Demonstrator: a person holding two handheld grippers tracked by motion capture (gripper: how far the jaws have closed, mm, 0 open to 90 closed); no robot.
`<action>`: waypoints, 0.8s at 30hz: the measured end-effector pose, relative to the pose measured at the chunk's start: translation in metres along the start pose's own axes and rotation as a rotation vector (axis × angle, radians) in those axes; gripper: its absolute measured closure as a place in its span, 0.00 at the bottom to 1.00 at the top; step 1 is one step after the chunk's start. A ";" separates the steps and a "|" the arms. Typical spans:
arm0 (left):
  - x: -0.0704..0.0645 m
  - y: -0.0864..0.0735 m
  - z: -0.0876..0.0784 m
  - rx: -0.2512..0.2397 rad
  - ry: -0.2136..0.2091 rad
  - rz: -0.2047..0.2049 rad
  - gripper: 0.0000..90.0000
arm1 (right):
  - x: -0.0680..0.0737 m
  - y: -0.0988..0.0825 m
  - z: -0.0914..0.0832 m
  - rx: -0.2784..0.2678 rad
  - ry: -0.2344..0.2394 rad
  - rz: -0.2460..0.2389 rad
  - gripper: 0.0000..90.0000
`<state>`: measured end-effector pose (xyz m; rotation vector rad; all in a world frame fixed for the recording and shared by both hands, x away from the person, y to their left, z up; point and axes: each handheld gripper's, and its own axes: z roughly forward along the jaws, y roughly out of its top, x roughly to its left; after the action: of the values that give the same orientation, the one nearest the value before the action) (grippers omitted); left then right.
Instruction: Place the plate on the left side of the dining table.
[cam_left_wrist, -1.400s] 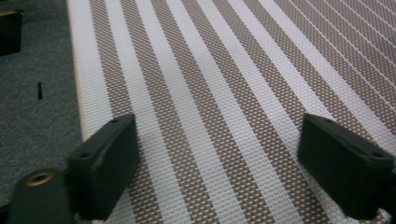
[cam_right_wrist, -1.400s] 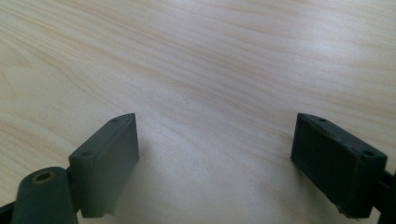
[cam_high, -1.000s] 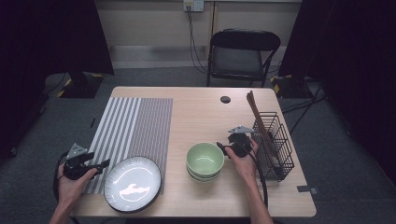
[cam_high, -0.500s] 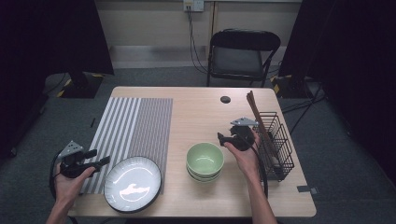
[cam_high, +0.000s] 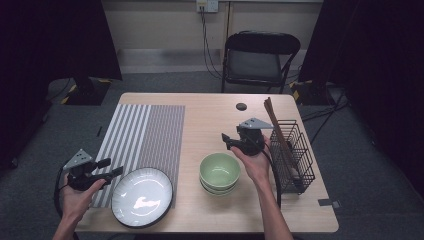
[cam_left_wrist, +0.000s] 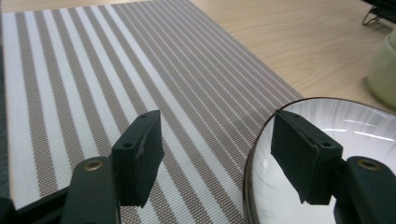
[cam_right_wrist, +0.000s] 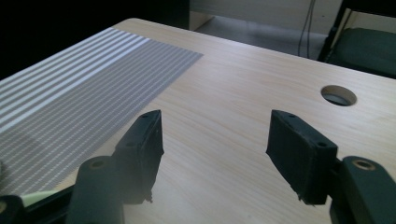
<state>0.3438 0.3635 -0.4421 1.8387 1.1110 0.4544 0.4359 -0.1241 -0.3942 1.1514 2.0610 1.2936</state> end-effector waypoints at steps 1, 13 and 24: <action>0.000 0.001 0.000 -0.003 -0.006 -0.003 0.38 | 0.000 0.000 0.000 0.000 0.000 0.000 0.40; -0.008 0.003 -0.003 -0.004 -0.048 0.013 0.38 | 0.040 0.014 0.010 0.025 0.172 -0.044 0.46; -0.005 0.001 -0.002 0.004 -0.053 0.005 0.39 | 0.092 0.041 0.024 0.003 0.313 -0.088 0.53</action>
<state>0.3403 0.3603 -0.4390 1.8470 1.0727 0.4044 0.4193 -0.0262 -0.3633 0.8924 2.3040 1.5062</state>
